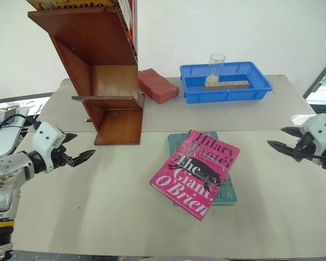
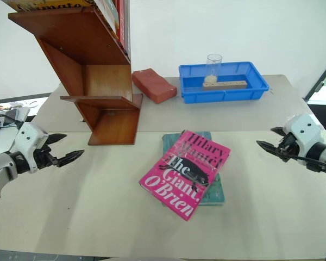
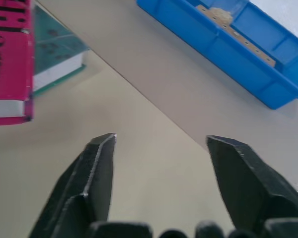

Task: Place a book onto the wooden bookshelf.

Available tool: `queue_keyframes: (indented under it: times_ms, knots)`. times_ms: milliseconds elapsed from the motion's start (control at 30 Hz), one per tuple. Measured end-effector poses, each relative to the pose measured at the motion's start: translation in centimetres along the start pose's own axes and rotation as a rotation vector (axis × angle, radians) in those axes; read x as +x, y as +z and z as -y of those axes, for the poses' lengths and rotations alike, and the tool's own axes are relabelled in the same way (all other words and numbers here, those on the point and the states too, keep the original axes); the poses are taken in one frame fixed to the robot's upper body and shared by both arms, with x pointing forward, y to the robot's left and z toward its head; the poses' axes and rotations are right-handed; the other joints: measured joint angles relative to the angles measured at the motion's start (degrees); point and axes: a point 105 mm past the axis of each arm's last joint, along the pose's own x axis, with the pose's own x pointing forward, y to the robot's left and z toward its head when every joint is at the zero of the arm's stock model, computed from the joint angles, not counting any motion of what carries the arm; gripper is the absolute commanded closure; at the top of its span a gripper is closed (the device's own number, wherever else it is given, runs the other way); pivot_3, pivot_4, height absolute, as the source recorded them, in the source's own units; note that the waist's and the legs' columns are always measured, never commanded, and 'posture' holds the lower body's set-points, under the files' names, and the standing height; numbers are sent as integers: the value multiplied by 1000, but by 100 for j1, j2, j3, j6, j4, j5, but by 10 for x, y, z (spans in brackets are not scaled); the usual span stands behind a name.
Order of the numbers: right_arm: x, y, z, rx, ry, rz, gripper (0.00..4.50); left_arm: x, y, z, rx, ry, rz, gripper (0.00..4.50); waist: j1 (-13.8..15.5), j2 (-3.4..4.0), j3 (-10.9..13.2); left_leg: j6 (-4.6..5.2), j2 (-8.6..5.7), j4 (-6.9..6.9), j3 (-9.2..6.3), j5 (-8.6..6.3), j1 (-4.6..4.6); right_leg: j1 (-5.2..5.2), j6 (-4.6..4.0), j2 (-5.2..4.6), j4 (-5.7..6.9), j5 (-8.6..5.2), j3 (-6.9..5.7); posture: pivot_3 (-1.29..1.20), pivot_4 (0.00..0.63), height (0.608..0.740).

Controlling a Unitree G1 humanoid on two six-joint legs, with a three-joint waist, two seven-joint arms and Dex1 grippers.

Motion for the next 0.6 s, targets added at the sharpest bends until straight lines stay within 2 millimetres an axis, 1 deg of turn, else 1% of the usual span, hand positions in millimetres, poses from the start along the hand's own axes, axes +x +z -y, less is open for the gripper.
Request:
queue_keyframes:
  times_ms: [33, 67, 133, 200, 233, 300, 333, 400, 467, 533, 600]
  knots:
    - [-1, 1, -2, -6, 12, -3, 2504, 2, 1, 3, -11, -27, 2, 0, 1, 0, 0, 0, 0, 0, 0, 0, 1, -1, 0, 0, 0, 0, 0, 0, 150, 637]
    - [-3, 2, -5, -16, 24, -11, 2928, 6, 4, 9, -29, -76, 2, 0, -4, 0, 0, 0, 1, 0, 0, 0, 1, 0, 2, 0, 0, -1, 0, 0, 150, 637]
    - [-11, 1, -13, -38, 69, -46, 3625, 14, 11, 23, -113, -195, 4, 0, 6, -1, 0, -1, 0, -1, -2, 1, 2, 3, 8, 1, -1, -4, -2, 0, 150, 637]
    - [-18, 3, -26, -64, 126, -77, 4260, 22, 21, 41, -224, -343, 6, 0, 8, -4, 1, -1, 0, -1, -4, 1, 2, 5, 20, 4, -2, -10, -2, 0, 150, 637]
    - [-21, 3, -35, -72, 156, -92, 4438, 27, 30, 49, -299, -416, 24, 0, 21, -4, 1, -1, 0, 0, -8, 1, 2, 11, 29, 6, -4, -15, -2, 0, 150, 637]
    - [-21, 6, -52, -88, 217, -99, 4438, 39, 46, 62, -423, -538, 62, 0, 17, -6, 1, -1, -1, 1, -12, 2, 4, 15, 40, 9, -5, -20, -2, 0, 150, 637]
    - [-20, 8, -58, -96, 236, -100, 4438, 47, 50, 68, -481, -590, 62, 0, 7, -5, 1, -1, -3, 1, -13, 2, 4, 19, 40, 9, -6, -20, 0, 0, 150, 637]
    - [-18, 11, -63, -105, 243, -94, 4438, 63, 48, 78, -581, -645, 25, 0, -16, -5, 1, 0, -5, -1, -15, 2, 6, 43, 40, 12, -6, -19, 3, 0, 150, 637]
    - [-15, 11, -66, -104, 238, -94, 4438, 78, 39, 87, -677, -676, -24, 0, -36, -8, 2, 1, -4, -5, -23, 2, 6, 46, 25, 18, -7, -11, 4, 0, 150, 637]
    - [-10, 7, -71, -100, 243, -103, 4438, 89, 34, 97, -746, -713, -52, 0, -51, -15, 6, 1, -3, -8, -26, 2, 6, 46, 7, 21, -8, 0, 5, 0, 150, 637]
    - [-2, 2, -81, -104, 268, -119, 4438, 100, 35, 110, -792, -762, -59, 0, -44, -15, 6, 1, -5, -6, -28, 3, 8, 48, 8, 20, -10, -1, 5, 0, 150, 637]
